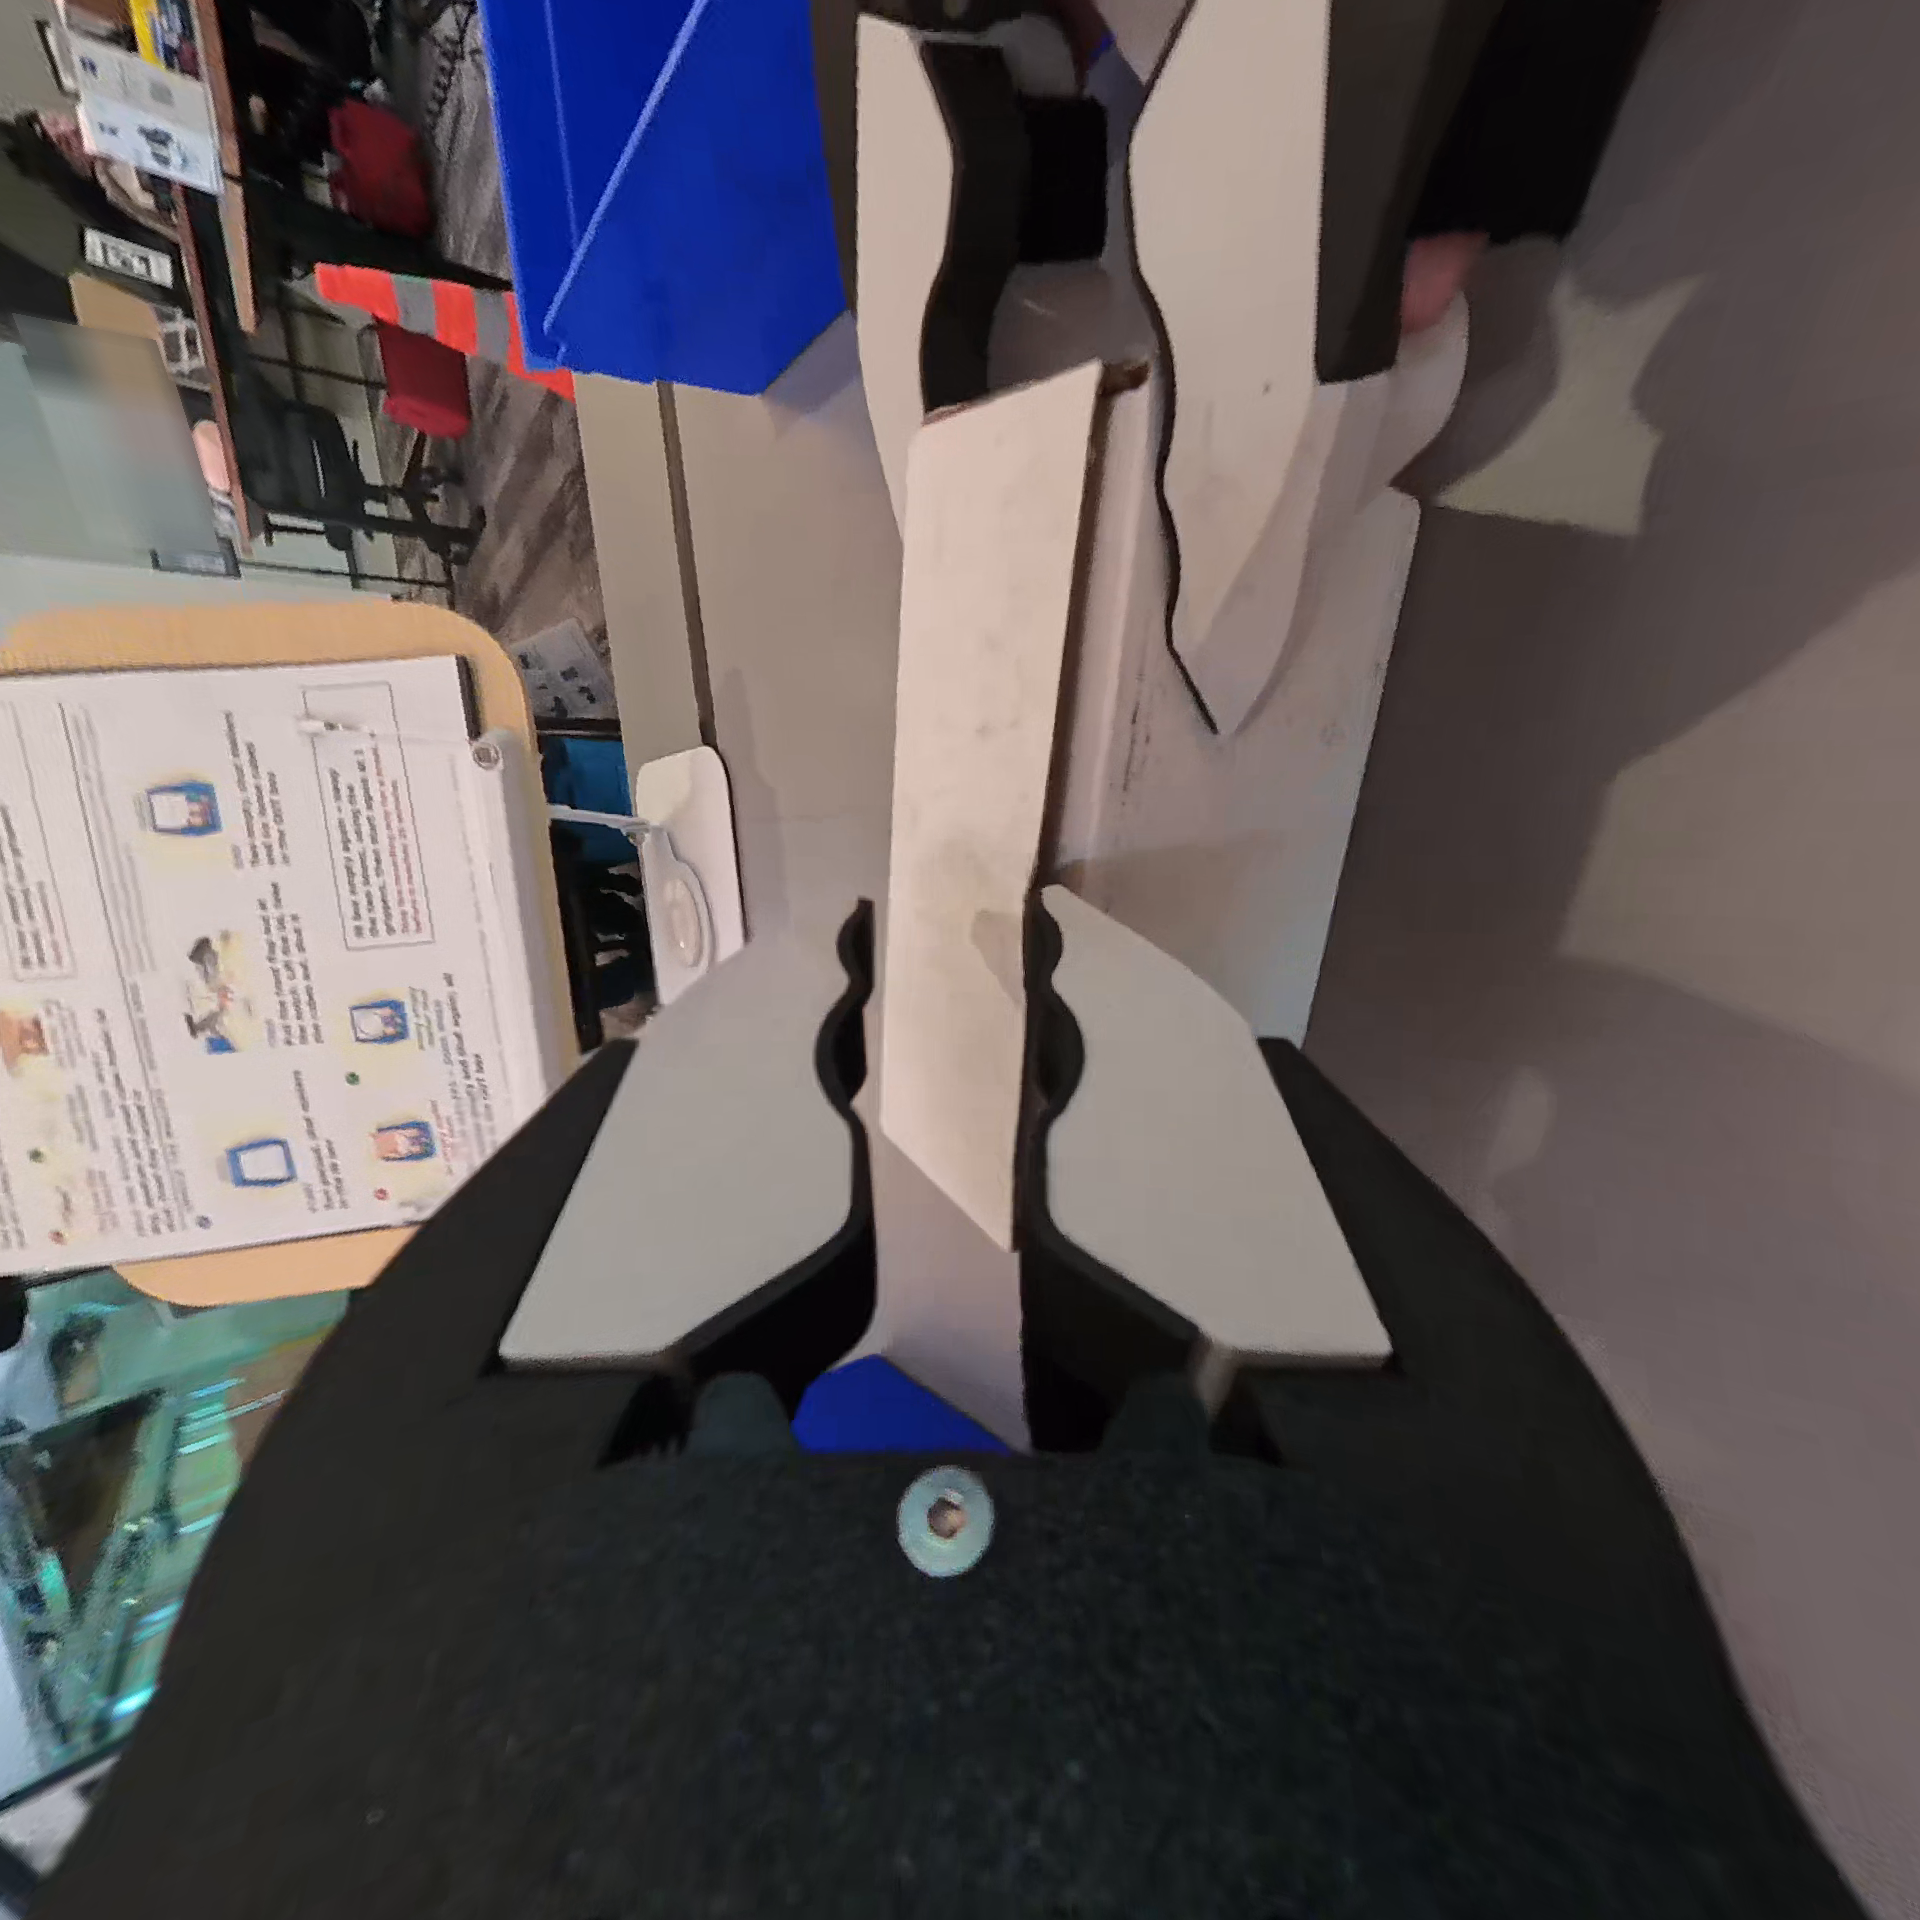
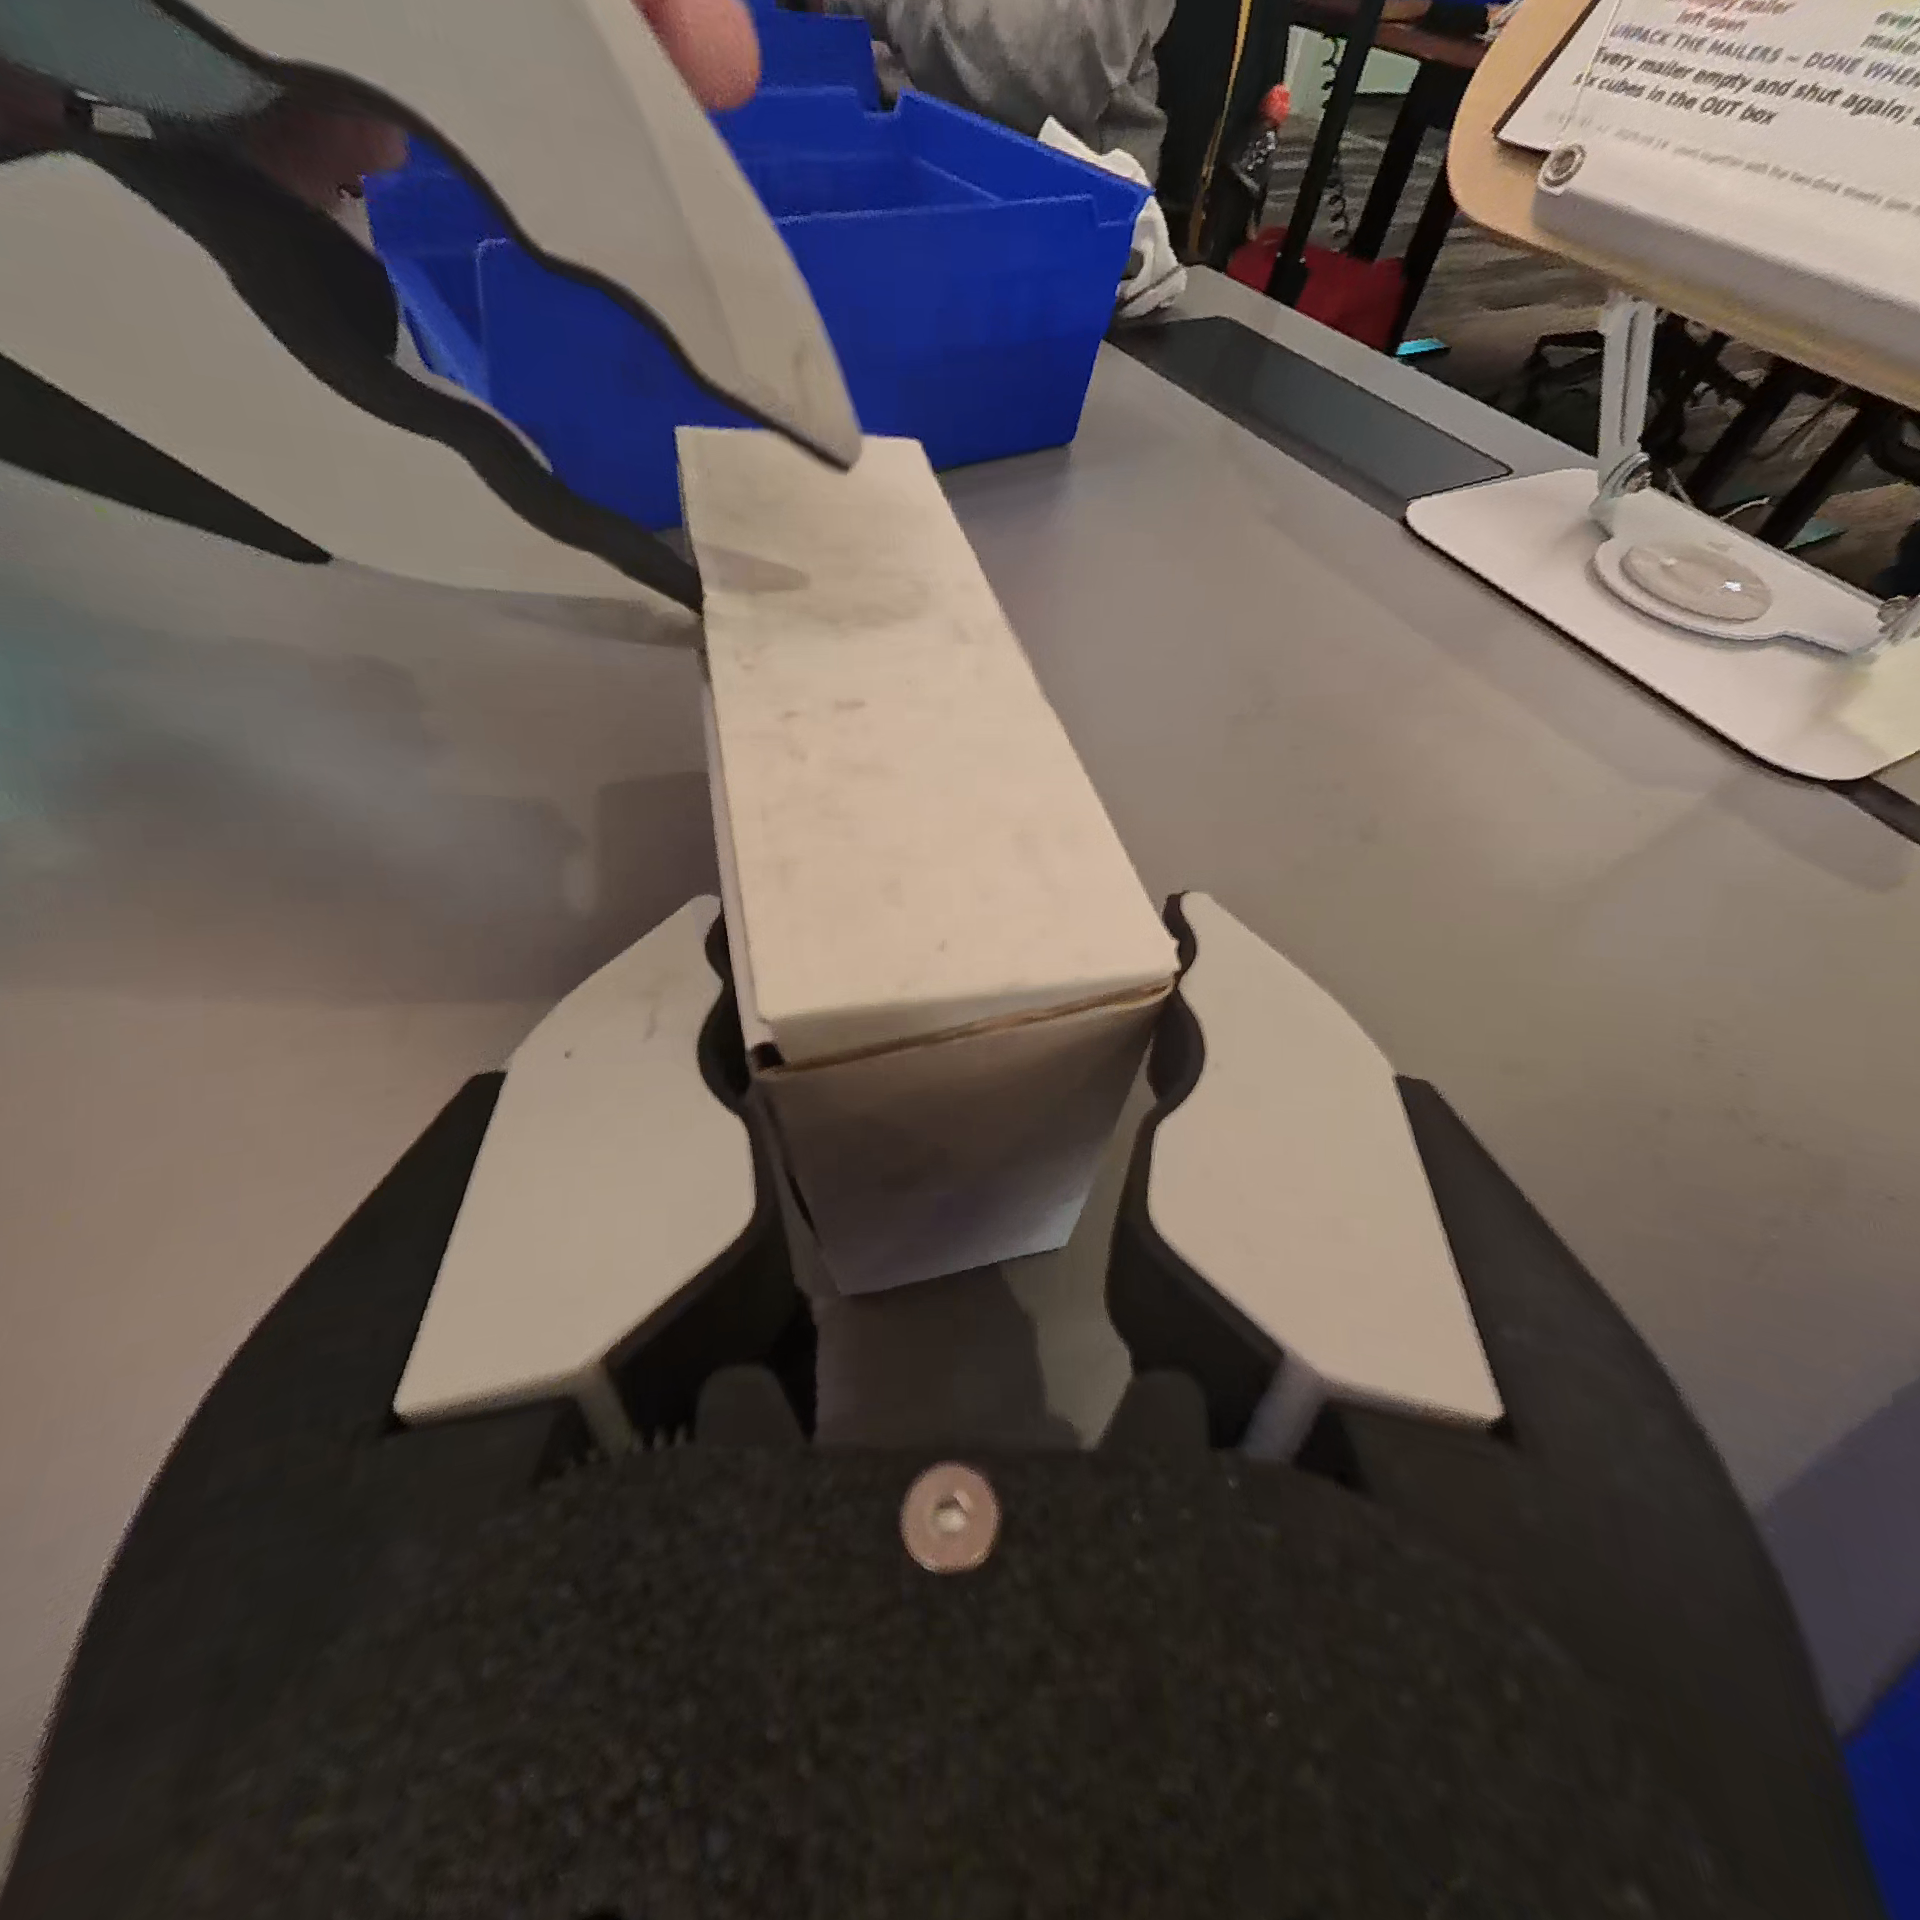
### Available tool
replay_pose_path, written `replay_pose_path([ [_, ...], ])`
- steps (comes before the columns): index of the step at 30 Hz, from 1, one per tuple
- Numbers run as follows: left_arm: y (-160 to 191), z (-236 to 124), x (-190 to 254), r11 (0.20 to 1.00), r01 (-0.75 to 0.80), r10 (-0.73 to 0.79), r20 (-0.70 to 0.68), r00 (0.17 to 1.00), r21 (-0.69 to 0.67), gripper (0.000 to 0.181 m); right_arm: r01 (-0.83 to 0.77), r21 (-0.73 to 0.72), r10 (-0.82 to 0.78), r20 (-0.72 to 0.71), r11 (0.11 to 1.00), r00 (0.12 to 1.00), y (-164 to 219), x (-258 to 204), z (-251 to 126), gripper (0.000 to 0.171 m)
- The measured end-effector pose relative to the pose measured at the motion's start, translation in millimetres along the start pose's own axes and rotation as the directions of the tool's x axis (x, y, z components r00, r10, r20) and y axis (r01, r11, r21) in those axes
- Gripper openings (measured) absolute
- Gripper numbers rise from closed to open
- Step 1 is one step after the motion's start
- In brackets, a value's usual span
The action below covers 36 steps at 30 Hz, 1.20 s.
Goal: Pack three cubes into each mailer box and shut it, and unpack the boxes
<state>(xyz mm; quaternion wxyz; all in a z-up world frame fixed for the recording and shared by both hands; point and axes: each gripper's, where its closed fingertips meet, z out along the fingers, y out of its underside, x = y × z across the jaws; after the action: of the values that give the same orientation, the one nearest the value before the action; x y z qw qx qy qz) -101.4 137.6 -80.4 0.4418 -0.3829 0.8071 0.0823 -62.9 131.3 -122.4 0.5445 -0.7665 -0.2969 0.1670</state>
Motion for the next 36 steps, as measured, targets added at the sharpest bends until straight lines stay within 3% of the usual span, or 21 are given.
replay_pose_path([
  [4, 0.7, 1.9, -2.2, 0.995, -0.093, 0.092, -0.037, 0.995, -0.028, 0.029, -0.052, 0.024, 0.050, 0.077, 0.998, 0.996, -3.0, -7.0, -3.0, 0.073],
  [6, -0.8, 3.4, 2.4, 0.986, -0.167, 0.166, -0.031, 0.986, -0.025, 0.018, -0.067, 0.020, 0.065, 0.105, 0.998, 0.992, -1.6, -9.6, -4.5, 0.072],
  [9, 1.2, 10.6, 2.6, 0.960, -0.272, 0.277, 0.083, 0.957, -0.064, 0.003, -0.101, 0.035, 0.095, 0.134, 0.994, 0.986, -2.0, -11.8, -6.1, 0.072],
  [12, 6.0, 16.2, -5.0, 0.953, -0.275, 0.294, 0.166, 0.941, -0.129, 0.001, -0.106, 0.036, 0.100, 0.135, 0.994, 0.986, -2.8, -11.8, -6.0, 0.068],
  [15, 5.0, 17.4, -6.8, 0.978, -0.156, 0.177, 0.157, 0.972, -0.138, 0.001, -0.115, 0.046, 0.112, 0.069, 0.992, 0.991, -3.5, -4.6, -2.6, 0.073],
  [19, -5.6, 12.2, -5.7, 0.996, 0.049, -0.048, 0.024, 0.999, -0.074, 0.001, -0.101, 0.002, 0.101, -0.074, 0.995, 0.992, 2.5, 3.5, 3.7, 0.086],
  [23, -5.7, 11.1, -2.6, 0.975, 0.212, -0.218, -0.119, 0.969, -0.061, 0.002, -0.095, 0.001, 0.095, -0.068, 0.995, 0.993, 3.7, 1.1, 5.1, 0.086],
  [28, -8.1, 1.7, -18.1, 0.906, 0.421, -0.417, -0.239, 0.877, -0.038, 0.002, 0.036, -0.032, -0.039, -0.110, 0.999, 0.993, 6.2, 0.2, 7.2, 0.084],
  [32, -5.4, 2.8, -19.1, 0.940, 0.334, -0.341, -0.224, 0.913, -0.070, 0.002, -0.003, -0.030, 0.001, -0.089, 1.000, 0.996, 4.9, -1.1, 6.7, 0.083],
  [36, -1.2, -3.8, -28.2, 0.960, 0.267, -0.278, -0.142, 0.950, -0.088, 0.002, -0.119, 0.090, 0.125, -0.067, 0.989, 0.990, -13.2, 1.6, -23.6, 0.077],
])
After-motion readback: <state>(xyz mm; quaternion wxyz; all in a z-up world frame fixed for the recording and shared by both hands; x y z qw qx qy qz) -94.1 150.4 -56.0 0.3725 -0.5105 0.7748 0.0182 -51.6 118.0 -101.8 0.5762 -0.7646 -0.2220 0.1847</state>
